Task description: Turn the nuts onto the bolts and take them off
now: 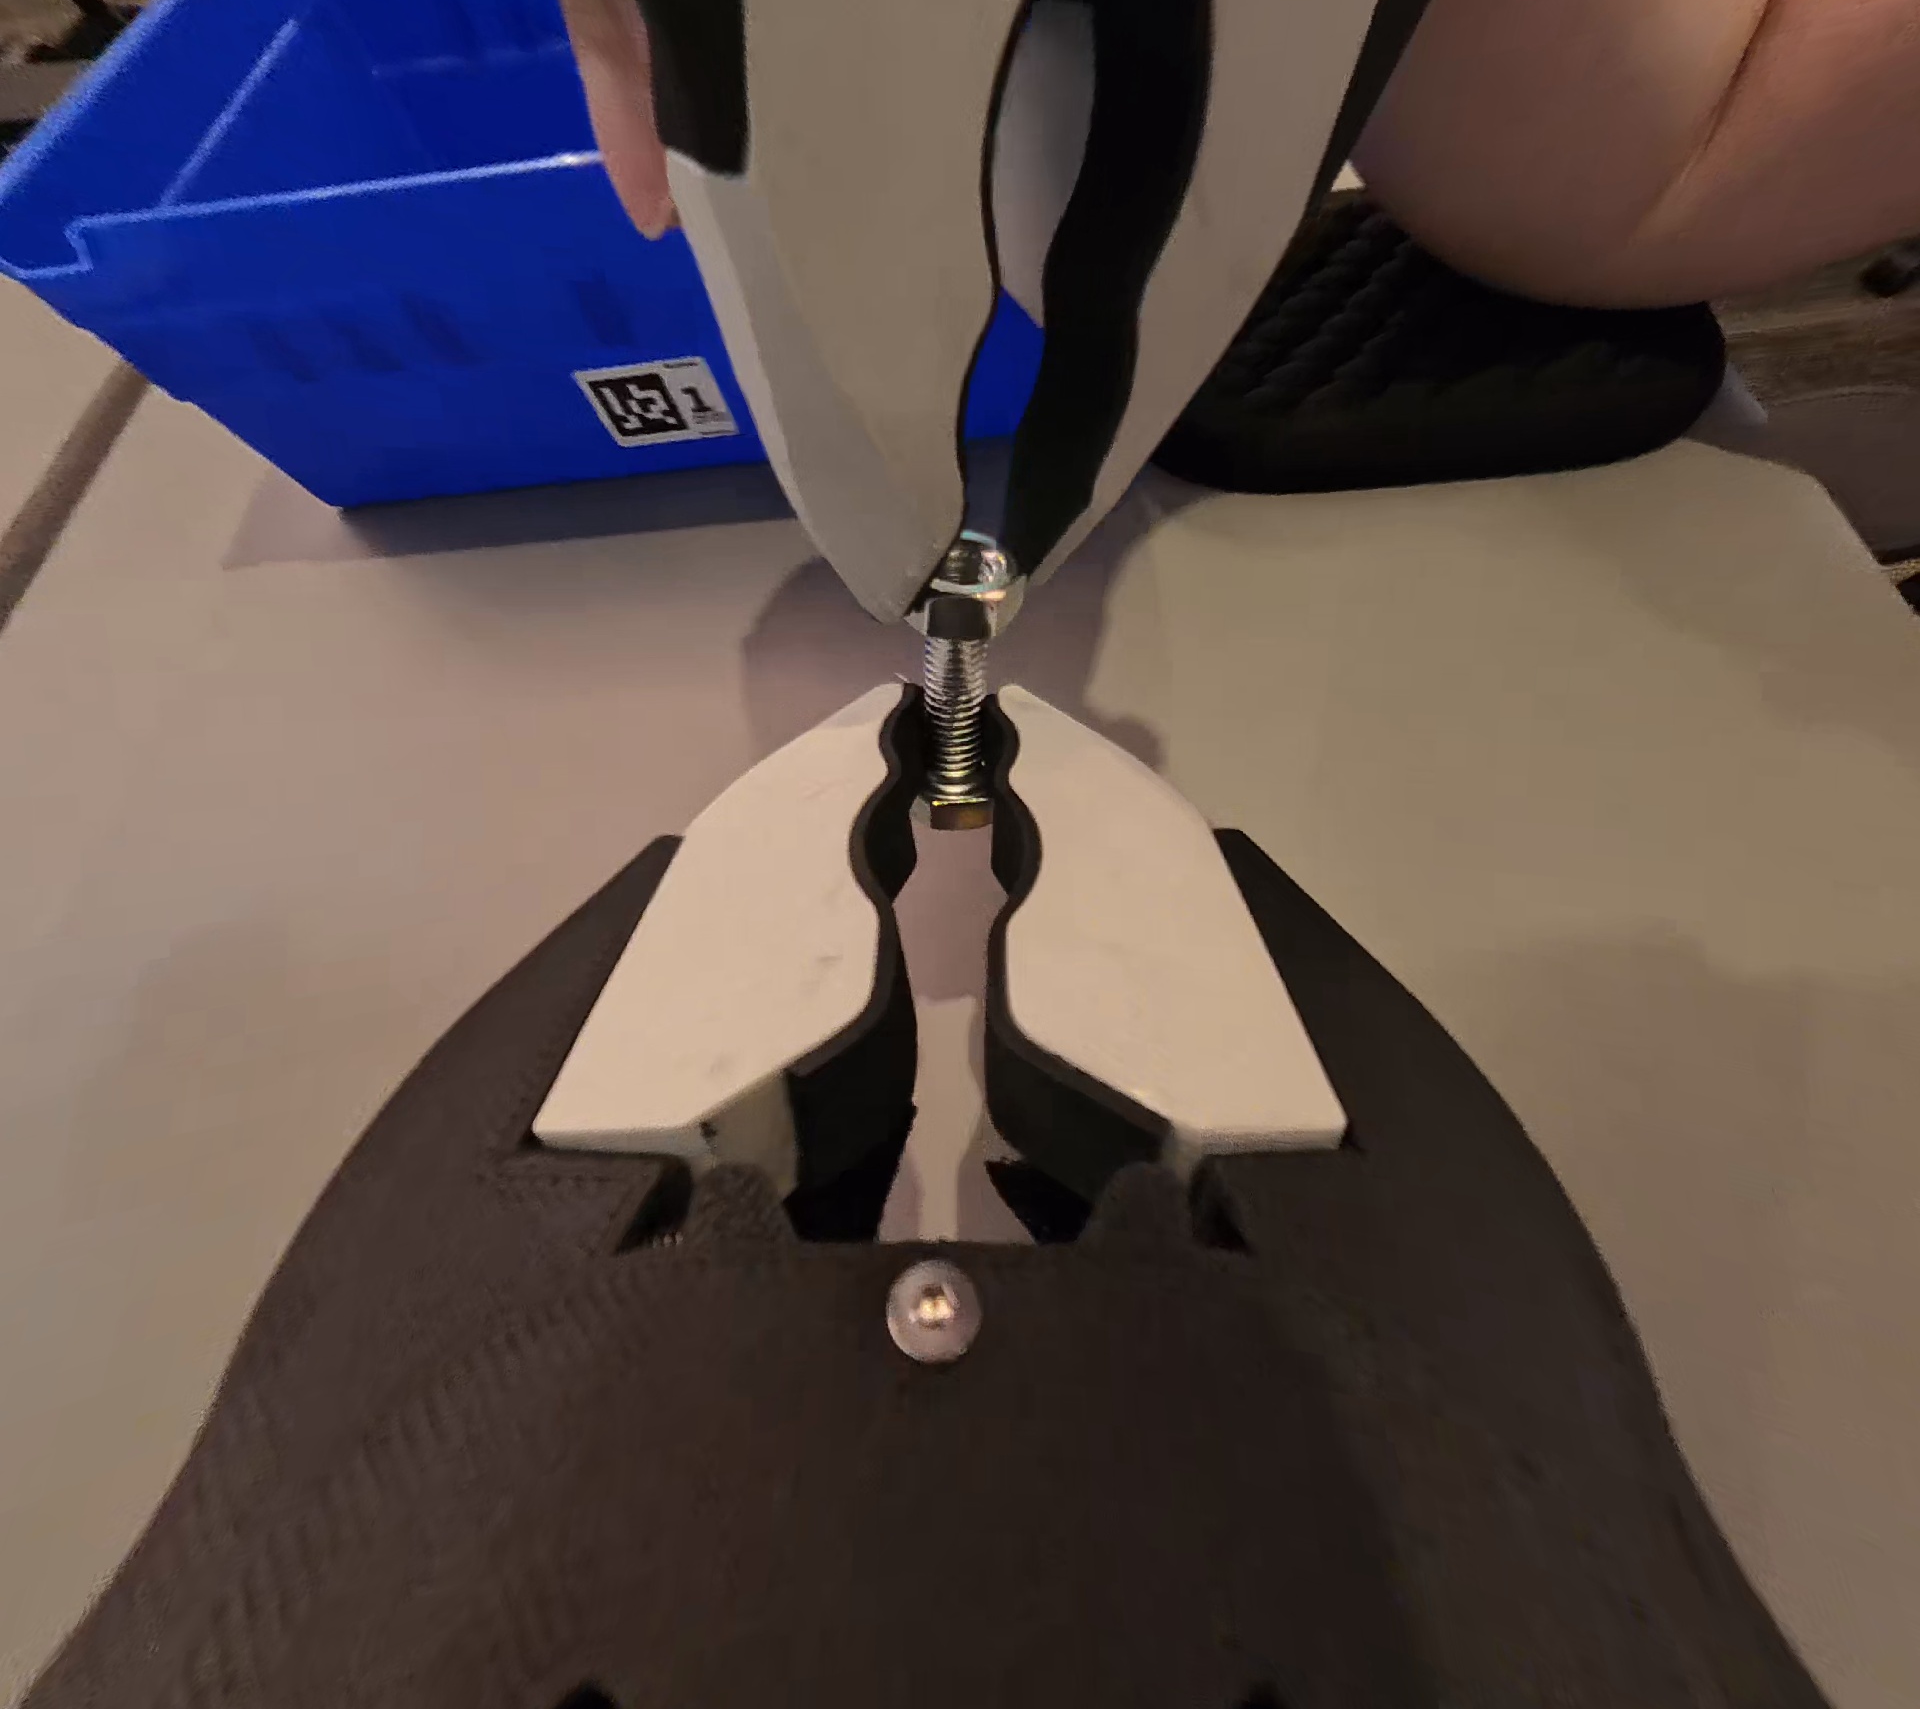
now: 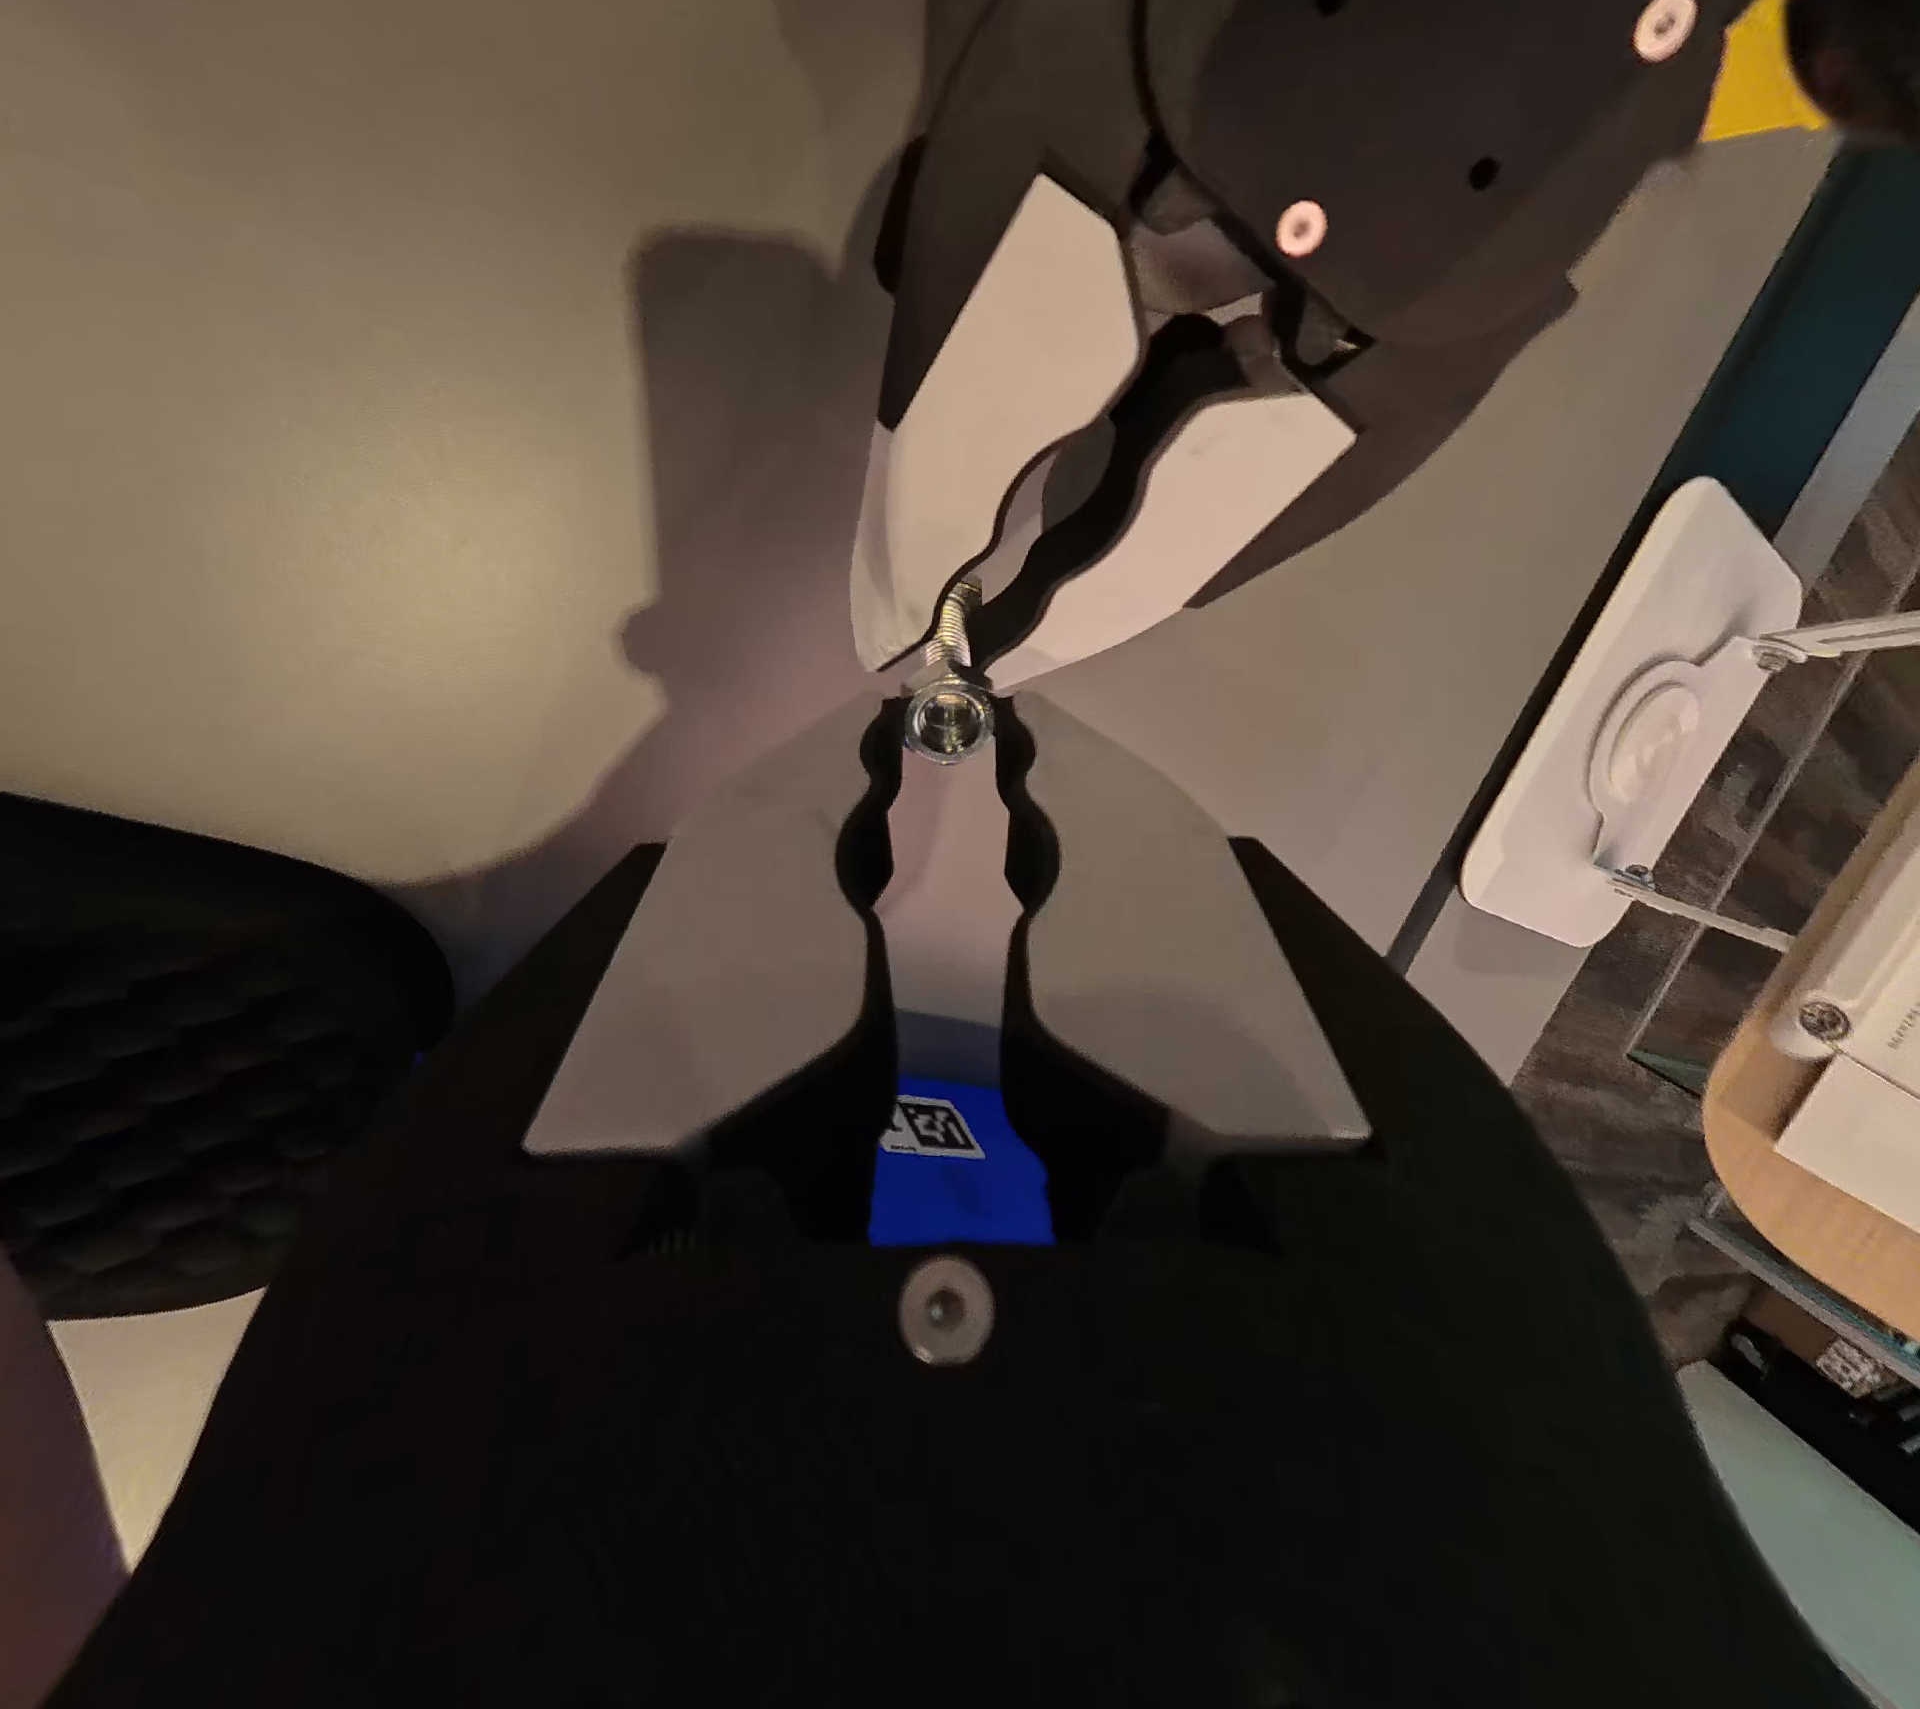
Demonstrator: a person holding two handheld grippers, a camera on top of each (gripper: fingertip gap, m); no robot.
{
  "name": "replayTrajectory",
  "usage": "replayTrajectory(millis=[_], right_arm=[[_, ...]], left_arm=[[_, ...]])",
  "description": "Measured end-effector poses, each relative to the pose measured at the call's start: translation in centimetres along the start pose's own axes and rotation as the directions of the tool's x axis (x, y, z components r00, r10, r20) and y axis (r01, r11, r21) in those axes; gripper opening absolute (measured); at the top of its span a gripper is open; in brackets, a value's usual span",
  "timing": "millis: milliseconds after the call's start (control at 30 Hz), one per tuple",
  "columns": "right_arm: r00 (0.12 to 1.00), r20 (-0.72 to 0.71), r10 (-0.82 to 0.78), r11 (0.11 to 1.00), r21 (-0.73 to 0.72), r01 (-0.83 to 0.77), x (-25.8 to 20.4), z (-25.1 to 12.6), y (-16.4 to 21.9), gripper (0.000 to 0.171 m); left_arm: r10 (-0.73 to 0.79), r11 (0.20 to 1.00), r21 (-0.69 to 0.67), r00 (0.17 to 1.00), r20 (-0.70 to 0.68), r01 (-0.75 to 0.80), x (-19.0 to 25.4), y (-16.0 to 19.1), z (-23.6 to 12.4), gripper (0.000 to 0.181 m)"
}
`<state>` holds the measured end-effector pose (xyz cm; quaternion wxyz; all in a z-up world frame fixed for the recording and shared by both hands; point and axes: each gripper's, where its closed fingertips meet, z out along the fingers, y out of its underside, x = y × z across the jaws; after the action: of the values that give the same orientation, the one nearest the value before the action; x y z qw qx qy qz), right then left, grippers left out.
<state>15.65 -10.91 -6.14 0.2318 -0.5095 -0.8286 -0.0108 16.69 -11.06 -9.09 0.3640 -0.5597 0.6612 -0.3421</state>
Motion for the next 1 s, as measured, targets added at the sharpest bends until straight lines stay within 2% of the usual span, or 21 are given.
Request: replayTrajectory(millis=[33, 100, 167, 267, 333, 467, 700, 867, 1000], right_arm=[[1.000, 0.013, -0.014, 1.000, 0.004, 0.014, -0.3, 0.1, -0.1, 0.019], [0.999, 0.039, -0.033, 0.999, 0.026, 0.032, -0.8, 0.2, -0.5, 0.018], [0.999, 0.047, 0.025, 1.000, 0.015, -0.026, -0.7, 0.1, -0.6, 0.018], [0.939, 0.097, 0.330, 0.944, -0.017, -0.330, 0.3, 0.0, -0.3, 0.018], [0.887, 0.132, 0.442, 0.893, 0.030, -0.450, 1.1, -0.1, -0.5, 0.018], [0.840, 0.136, 0.525, 0.825, 0.161, -0.542, 3.2, -0.9, -0.9, 0.018], [0.761, 0.139, 0.633, 0.725, 0.240, -0.646, 5.3, -1.8, -0.8, 0.018], [0.667, 0.187, 0.721, 0.582, 0.359, -0.730, 7.4, -3.0, -1.3, 0.018], [0.573, 0.279, 0.770, 0.419, 0.456, -0.785, 9.1, -4.3, -2.1, 0.018]], left_arm=[[-0.002, 1.000, -0.010, 1.000, -0.027, 0.002, 0.3, 0.1, 0.0, 0.009], [0.004, 1.000, -0.020, 0.997, -0.079, -0.005, 1.1, 0.3, 0.1, 0.009], [-0.014, 1.000, -0.023, 0.996, -0.087, 0.012, 1.2, 0.3, 0.0, 0.009], [-0.037, 0.999, -0.022, 0.998, -0.040, 0.037, 0.2, 0.1, -0.4, 0.009], [-0.043, 0.999, -0.019, 0.999, 0.002, 0.043, -0.6, -0.1, -0.8, 0.010], [-0.091, 0.995, 0.035, 0.994, 0.058, 0.089, -1.9, -1.0, -2.1, 0.010], [-0.141, 0.989, 0.074, 0.978, 0.156, 0.131, -3.6, -1.9, -3.4, 0.010], [-0.215, 0.969, 0.171, 0.953, 0.215, 0.180, -4.9, -3.3, -4.8, 0.009], [-0.283, 0.938, 0.267, 0.933, 0.223, 0.221, -5.6, -4.6, -6.4, 0.009]])
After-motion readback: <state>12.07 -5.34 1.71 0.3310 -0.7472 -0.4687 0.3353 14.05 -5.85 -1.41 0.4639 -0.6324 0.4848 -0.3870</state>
